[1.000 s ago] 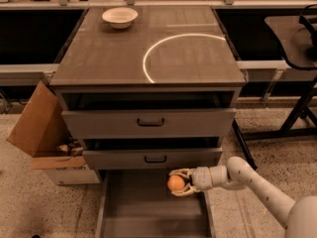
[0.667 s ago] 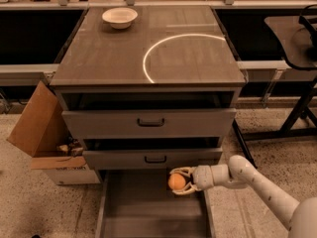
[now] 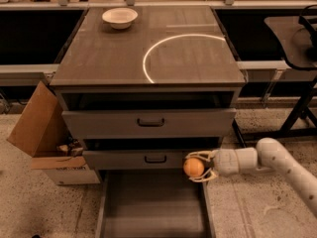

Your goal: Pick orange from bottom drawer and place on counter

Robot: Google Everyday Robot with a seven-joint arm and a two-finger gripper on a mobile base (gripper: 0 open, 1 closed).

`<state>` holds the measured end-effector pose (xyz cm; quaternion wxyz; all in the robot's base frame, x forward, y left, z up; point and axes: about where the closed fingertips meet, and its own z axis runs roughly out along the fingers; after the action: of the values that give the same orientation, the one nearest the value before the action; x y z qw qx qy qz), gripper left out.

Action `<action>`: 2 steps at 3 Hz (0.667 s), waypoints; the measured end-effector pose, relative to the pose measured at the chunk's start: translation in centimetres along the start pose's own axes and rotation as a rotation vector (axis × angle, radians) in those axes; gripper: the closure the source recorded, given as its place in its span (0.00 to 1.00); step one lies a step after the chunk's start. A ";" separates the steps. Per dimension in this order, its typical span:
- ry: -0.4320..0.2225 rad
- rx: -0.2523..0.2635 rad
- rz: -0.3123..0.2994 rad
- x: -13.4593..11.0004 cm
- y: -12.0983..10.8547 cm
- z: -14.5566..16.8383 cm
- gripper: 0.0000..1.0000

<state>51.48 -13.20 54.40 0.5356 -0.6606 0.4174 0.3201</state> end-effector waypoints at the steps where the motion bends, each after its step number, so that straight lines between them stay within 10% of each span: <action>1: 0.059 0.023 -0.085 -6.8 -3.4 -4.8 1.00; 2: 0.059 0.023 -0.085 -6.8 -3.4 -4.8 1.00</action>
Offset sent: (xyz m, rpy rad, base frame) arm -0.0013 -0.0251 0.0662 -0.0280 -0.0685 -0.0246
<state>51.40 -16.18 62.93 0.5438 -0.6806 0.4083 0.2726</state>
